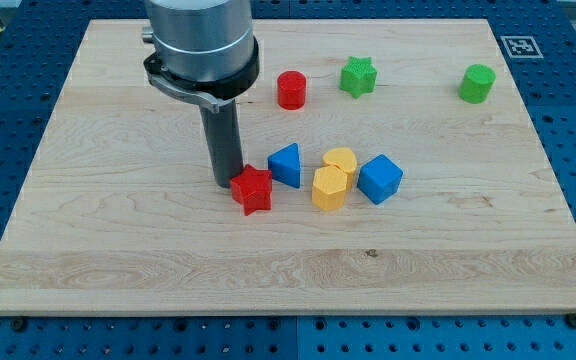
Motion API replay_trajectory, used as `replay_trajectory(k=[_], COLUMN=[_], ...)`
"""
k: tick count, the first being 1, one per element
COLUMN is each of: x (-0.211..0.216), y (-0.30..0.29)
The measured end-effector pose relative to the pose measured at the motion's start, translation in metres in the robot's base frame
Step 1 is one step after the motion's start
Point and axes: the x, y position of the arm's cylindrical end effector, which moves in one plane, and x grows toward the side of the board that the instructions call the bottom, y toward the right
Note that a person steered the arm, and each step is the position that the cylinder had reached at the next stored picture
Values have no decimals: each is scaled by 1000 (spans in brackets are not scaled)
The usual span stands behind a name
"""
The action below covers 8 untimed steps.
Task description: Move the red star down to the blue triangle
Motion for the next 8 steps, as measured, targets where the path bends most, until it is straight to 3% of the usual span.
replay_trajectory(k=[1,2,6,7,8], x=[4,33,32,32,17], y=[-51,-60,66,44,-19])
